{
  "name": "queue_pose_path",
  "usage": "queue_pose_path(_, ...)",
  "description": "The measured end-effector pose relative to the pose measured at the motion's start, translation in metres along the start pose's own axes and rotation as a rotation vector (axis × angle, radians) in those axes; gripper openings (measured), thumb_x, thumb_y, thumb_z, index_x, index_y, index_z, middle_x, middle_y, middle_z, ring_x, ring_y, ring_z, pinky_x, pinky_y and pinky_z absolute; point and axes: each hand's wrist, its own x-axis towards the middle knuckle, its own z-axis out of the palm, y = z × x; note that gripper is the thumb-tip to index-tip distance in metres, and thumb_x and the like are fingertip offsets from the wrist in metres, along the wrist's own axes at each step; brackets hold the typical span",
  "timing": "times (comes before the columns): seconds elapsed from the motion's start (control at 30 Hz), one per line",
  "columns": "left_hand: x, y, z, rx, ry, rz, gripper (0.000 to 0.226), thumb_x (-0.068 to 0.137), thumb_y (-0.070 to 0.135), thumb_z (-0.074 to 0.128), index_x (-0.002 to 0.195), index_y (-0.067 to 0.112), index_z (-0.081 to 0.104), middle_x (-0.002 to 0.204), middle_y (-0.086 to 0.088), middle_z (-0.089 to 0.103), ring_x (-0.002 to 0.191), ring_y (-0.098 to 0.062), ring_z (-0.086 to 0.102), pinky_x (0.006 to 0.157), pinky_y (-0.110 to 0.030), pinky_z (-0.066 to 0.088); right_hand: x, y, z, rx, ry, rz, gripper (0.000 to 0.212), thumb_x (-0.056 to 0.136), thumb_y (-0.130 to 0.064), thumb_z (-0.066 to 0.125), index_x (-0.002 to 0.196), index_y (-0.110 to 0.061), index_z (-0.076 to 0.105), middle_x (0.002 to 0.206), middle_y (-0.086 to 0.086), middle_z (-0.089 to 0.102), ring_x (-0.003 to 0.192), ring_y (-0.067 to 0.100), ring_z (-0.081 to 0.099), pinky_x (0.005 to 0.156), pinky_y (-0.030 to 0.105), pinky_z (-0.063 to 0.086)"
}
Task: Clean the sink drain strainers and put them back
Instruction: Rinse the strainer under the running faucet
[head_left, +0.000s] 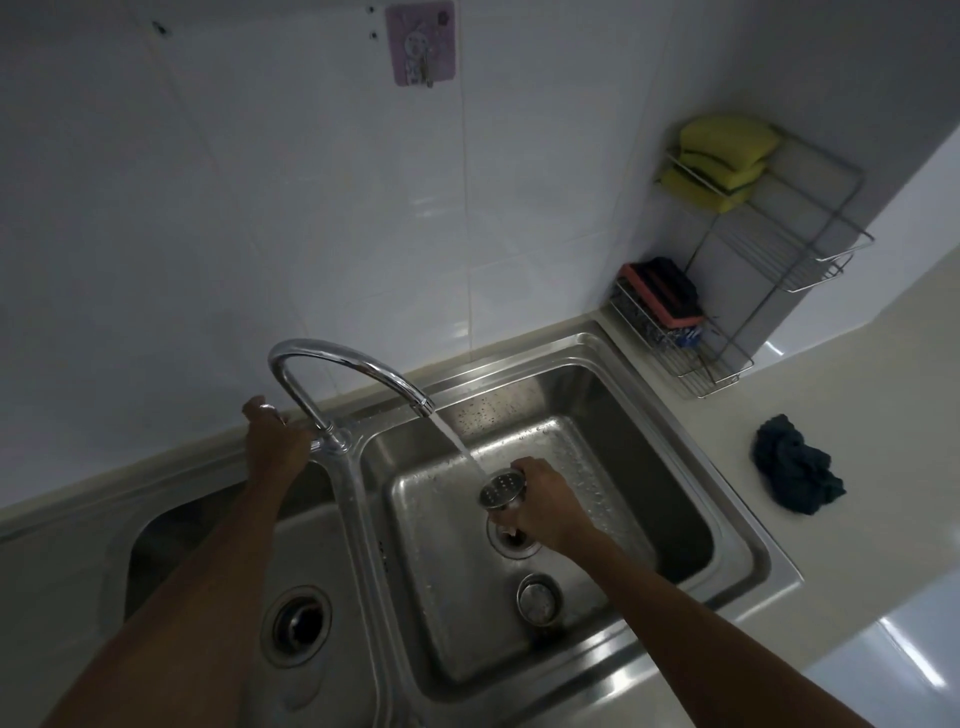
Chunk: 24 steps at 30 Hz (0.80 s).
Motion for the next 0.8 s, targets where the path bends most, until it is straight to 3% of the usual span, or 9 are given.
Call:
queue_pose_path(0.1, -0.005, -0.006, -0.002, -0.027, 0.039, 0.047, 0.056, 0.080, 0.002, 0.076, 0.125, 0.011, 0.043, 0.099, -0.007, 0.059, 0.092, -0.032, 0.060, 0.075, -0.037, 0.042, -0.001, 0.000, -0.001, 0.010, 0.005, 0.027, 0.081, 0.065, -0.041, 0.091, 0.131, -0.017, 0.050, 0.121, 0.001, 0.059, 0.105, 0.014, 0.058, 0.089, 0.023, 0.048)
queue_pose_path(0.23, -0.020, -0.006, -0.002, -0.020, 0.062, 0.097, 0.047, 0.083, 0.005, 0.073, 0.120, 0.010, 0.045, 0.102, -0.011, 0.059, 0.088, -0.029, 0.056, 0.077, -0.040, 0.046, -0.002, -0.004, -0.002, 0.051, 0.017, 0.056, 0.085, 0.062, -0.047, 0.091, 0.128, -0.020, 0.045, 0.114, 0.000, 0.066, 0.100, 0.015, 0.064, 0.087, 0.030, 0.056)
queue_pose_path(0.37, -0.040, -0.006, 0.002, -0.036, 0.072, 0.143, 0.047, 0.083, 0.000, 0.072, 0.120, 0.006, 0.044, 0.099, -0.012, 0.055, 0.087, -0.030, 0.056, 0.075, -0.044, 0.049, -0.003, -0.009, -0.008, -0.021, 0.041, 0.031, 0.074, 0.061, -0.059, 0.087, 0.112, -0.023, 0.047, 0.100, -0.001, 0.066, 0.090, 0.017, 0.063, 0.076, 0.034, 0.057)
queue_pose_path(0.53, -0.054, -0.003, 0.001, -0.051, 0.065, 0.140, 0.059, 0.084, 0.000, 0.073, 0.135, 0.005, 0.042, 0.115, -0.019, 0.058, 0.099, -0.036, 0.057, 0.079, -0.043, 0.046, -0.003, -0.008, -0.020, -0.145, 0.062, -0.047, 0.069, 0.066, -0.063, 0.078, 0.117, -0.021, 0.057, 0.105, 0.000, 0.067, 0.100, 0.020, 0.059, 0.083, 0.036, 0.055)
queue_pose_path(0.67, -0.081, -0.001, 0.010, -0.140, 0.122, 0.146, 0.062, 0.086, 0.014, 0.075, 0.136, 0.007, 0.039, 0.124, -0.019, 0.058, 0.108, -0.038, 0.061, 0.089, -0.047, 0.051, -0.006, -0.002, -0.028, -0.152, 0.077, -0.074, 0.070, 0.067, -0.066, 0.076, 0.121, -0.024, 0.060, 0.108, -0.002, 0.067, 0.103, 0.019, 0.057, 0.088, 0.035, 0.052)
queue_pose_path(0.73, -0.109, -0.012, 0.027, -0.173, 0.156, 0.078, 0.066, 0.090, 0.027, 0.072, 0.143, 0.007, 0.037, 0.132, -0.016, 0.057, 0.115, -0.037, 0.062, 0.094, -0.049, 0.052, -0.010, 0.001, -0.033, -0.075, 0.068, -0.050, 0.069, 0.065, -0.067, 0.078, 0.117, -0.025, 0.061, 0.101, -0.006, 0.067, 0.096, 0.015, 0.060, 0.084, 0.034, 0.053)
queue_pose_path(0.8, -0.141, -0.025, 0.051, -0.070, 0.115, -0.008, 0.060, 0.095, 0.043, 0.064, 0.140, 0.007, 0.045, 0.127, -0.016, 0.059, 0.114, -0.039, 0.063, 0.090, -0.049, 0.052, -0.017, 0.008, -0.039, 0.020, 0.073, -0.032, 0.068, 0.062, -0.068, 0.080, 0.112, -0.027, 0.060, 0.094, -0.010, 0.066, 0.087, 0.009, 0.062, 0.077, 0.030, 0.054)
